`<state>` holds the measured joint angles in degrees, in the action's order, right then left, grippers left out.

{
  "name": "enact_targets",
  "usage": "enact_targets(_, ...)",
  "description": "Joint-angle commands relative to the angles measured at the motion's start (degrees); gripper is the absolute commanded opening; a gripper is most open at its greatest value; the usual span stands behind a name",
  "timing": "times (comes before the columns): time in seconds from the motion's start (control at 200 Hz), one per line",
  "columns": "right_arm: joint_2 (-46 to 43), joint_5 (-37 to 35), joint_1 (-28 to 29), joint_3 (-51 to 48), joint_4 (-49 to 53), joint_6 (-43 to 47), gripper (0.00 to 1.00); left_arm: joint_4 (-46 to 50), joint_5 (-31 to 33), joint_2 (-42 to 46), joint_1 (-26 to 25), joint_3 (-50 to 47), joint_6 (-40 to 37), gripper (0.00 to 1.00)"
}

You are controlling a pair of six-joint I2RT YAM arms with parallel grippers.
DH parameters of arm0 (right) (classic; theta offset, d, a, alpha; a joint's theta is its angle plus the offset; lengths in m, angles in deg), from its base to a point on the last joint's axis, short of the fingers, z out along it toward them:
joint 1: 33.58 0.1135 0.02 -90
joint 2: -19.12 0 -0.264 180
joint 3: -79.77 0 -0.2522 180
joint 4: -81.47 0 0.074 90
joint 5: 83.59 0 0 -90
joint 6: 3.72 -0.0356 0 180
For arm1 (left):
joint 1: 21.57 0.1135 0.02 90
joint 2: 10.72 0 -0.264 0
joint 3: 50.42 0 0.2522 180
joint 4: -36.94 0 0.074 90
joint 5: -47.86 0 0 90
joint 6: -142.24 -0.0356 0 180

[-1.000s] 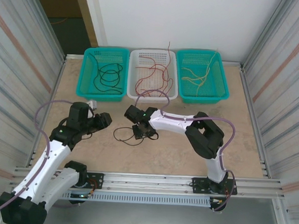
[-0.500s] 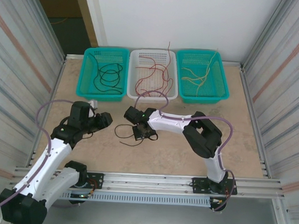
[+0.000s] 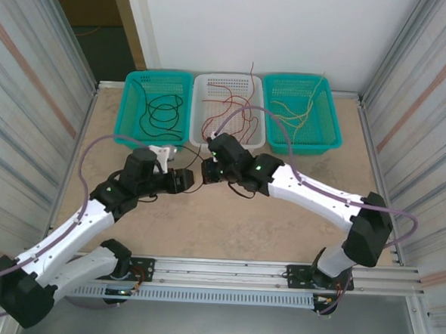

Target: Untangle the cables

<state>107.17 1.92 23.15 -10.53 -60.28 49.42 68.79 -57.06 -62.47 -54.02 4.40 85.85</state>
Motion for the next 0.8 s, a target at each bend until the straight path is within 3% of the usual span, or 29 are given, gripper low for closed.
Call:
enact_targets(0.0, -2.4, 0.6, -0.4, -0.5, -1.6, 1.3, 0.00, -1.3, 2.6, -2.1, -2.4, 4.6, -5.4, 0.53)
enact_targets(0.366, -7.7, 1.9, -2.1, -1.2, -4.3, -0.2, 0.00, -5.0, -1.7, -8.0, -7.2, 5.7, -5.5, 0.44)
enact_targets(0.792, -9.6, 5.9, -4.2, -3.2, -7.3, -2.8, 0.00, -7.9, -2.7, -8.6, -7.9, 5.3, -4.2, 0.40)
